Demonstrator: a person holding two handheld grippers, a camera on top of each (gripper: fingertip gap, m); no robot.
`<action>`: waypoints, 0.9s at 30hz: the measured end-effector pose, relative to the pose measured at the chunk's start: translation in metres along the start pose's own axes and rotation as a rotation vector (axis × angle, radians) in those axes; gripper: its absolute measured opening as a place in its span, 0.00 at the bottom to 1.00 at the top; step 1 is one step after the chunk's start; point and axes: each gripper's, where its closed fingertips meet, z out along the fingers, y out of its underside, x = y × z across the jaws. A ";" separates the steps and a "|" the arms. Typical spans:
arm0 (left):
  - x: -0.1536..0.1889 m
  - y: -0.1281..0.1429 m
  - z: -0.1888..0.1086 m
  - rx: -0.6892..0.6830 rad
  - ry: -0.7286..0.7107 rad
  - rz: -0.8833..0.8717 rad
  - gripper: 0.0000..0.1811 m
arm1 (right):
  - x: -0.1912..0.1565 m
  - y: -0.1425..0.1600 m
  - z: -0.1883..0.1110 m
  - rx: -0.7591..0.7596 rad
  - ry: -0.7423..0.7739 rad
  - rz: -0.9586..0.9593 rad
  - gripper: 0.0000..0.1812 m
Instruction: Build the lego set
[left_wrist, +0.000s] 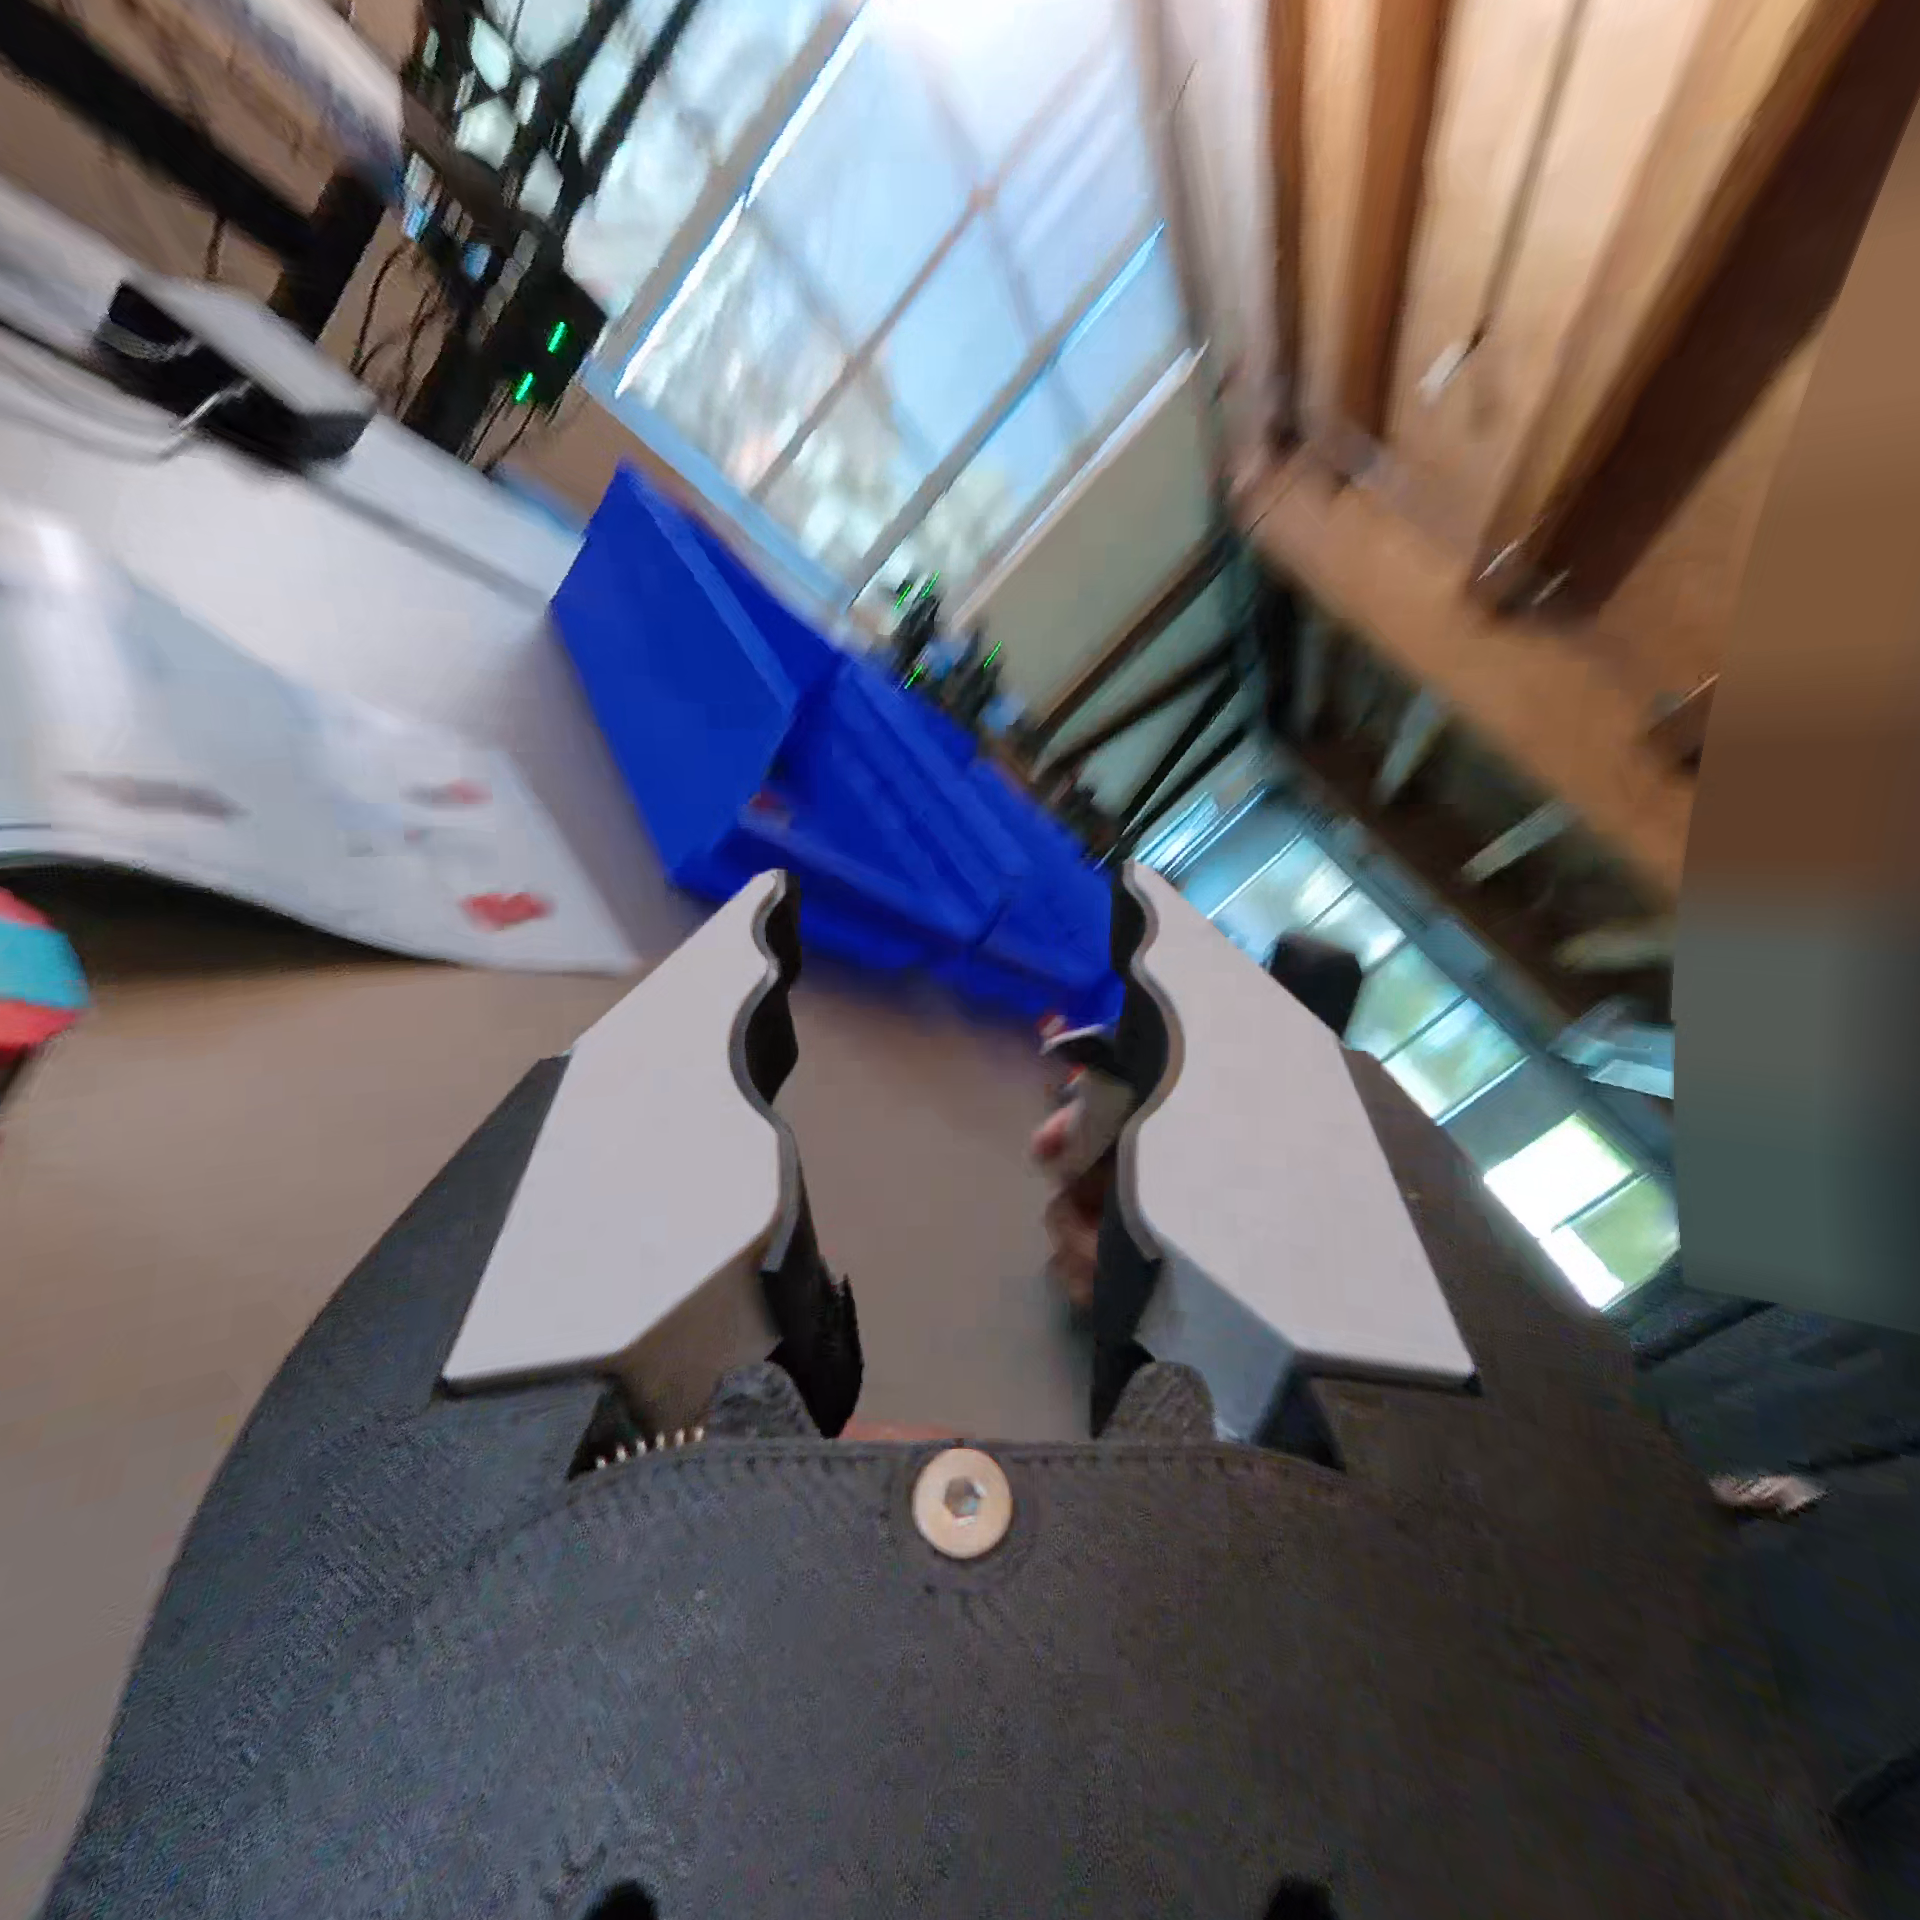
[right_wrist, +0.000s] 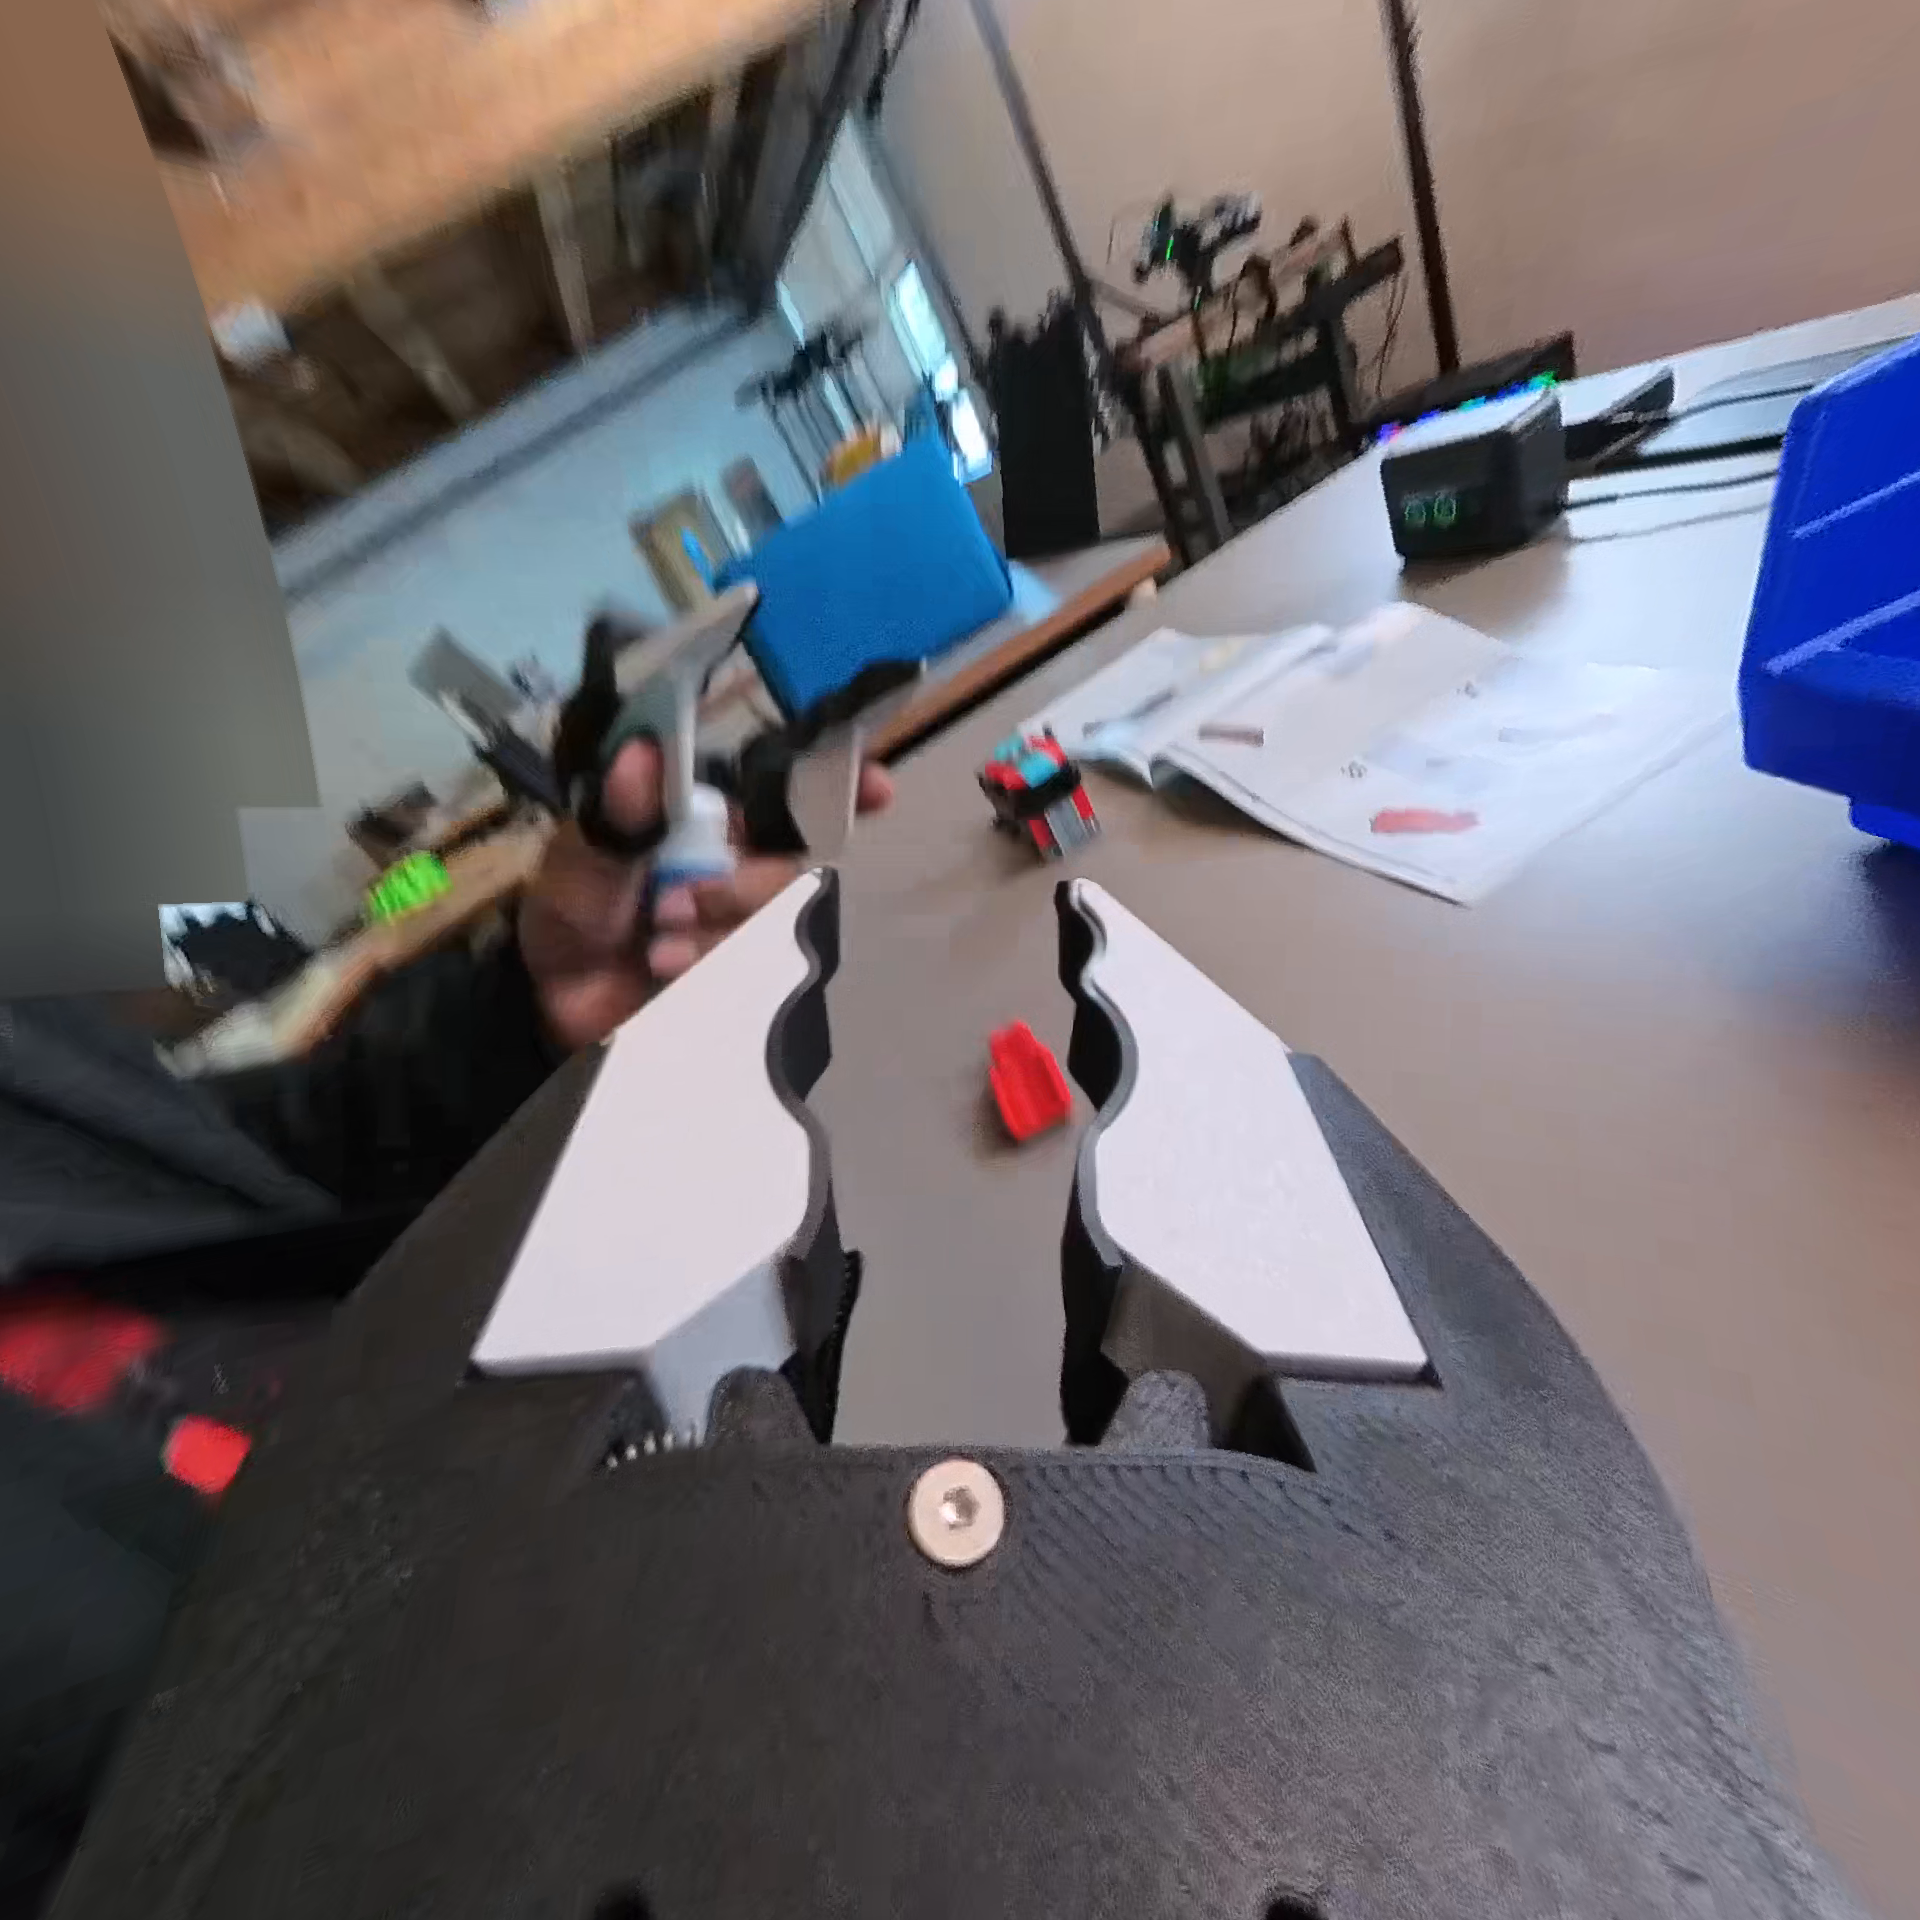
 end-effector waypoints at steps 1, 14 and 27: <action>0.010 -0.004 0.001 0.072 0.055 -0.045 0.33 | -0.003 -0.010 0.005 0.071 -0.004 0.058 0.24; 0.087 0.056 0.016 0.245 0.284 -0.208 0.32 | -0.051 -0.084 0.016 0.725 -0.197 0.459 0.32; 0.119 0.074 0.015 0.142 0.354 -0.097 0.28 | -0.073 -0.106 -0.002 0.786 -0.220 0.346 0.22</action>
